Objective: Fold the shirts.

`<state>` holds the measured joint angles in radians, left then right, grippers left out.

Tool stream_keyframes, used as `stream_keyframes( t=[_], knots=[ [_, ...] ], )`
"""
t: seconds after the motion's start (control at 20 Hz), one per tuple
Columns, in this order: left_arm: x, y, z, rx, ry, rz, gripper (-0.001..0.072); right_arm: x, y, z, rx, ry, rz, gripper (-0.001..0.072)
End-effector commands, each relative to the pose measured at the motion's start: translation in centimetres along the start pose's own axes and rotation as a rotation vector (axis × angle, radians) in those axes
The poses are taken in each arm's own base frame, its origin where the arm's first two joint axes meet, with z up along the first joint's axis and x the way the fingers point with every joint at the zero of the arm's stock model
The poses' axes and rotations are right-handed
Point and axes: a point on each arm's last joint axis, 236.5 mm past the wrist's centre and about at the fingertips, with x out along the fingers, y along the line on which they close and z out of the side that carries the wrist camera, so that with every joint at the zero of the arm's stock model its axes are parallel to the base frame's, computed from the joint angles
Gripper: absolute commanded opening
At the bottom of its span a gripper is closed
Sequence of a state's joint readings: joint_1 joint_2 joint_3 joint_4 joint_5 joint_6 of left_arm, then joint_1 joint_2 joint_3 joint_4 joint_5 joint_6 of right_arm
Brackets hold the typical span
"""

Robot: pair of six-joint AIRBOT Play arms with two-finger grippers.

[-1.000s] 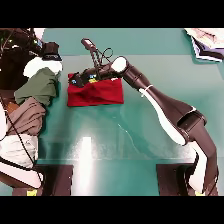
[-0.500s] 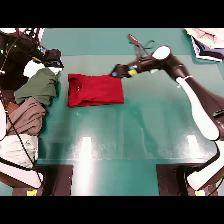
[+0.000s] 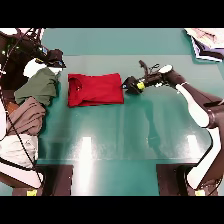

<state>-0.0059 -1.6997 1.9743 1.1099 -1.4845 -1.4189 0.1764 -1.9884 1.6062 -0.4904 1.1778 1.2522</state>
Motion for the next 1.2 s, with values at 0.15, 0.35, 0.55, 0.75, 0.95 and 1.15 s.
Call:
stream_keyframes(
  t=[0.15, 0.35, 0.55, 0.75, 0.95, 1.15],
  knots=[
    [0.0, -0.1, 0.0, 0.013, -0.001, -0.003, 0.0022, 5.8, 4.1, 1.8, -0.076, -0.027, 0.038, 0.057],
    [0.0, -0.1, -0.1, 0.012, 0.002, -0.004, 0.0021, 7.0, 5.9, 3.6, -0.125, -0.094, 0.039, 0.0222],
    [0.0, -0.2, -0.6, 0.013, 0.026, -0.008, 0.0022, 5.4, 7.1, 4.3, -0.23, -0.093, 0.042, 0.0013],
    [-0.1, -0.3, -1.1, 0.013, 0.045, -0.012, 0.0022, -4.2, 4.1, 6.0, -0.308, -0.101, -0.152, 0.0012],
    [-0.1, -0.5, -0.9, 0.012, 0.039, -0.021, 0.0021, -20.1, -0.4, 7.7, -0.256, -0.238, -0.393, 0.0012],
    [-0.1, -0.6, -0.7, 0.011, 0.029, -0.024, 0.0021, -37.1, -6.4, 5.7, -0.033, -0.445, -0.637, 0.0012]
  ],
)
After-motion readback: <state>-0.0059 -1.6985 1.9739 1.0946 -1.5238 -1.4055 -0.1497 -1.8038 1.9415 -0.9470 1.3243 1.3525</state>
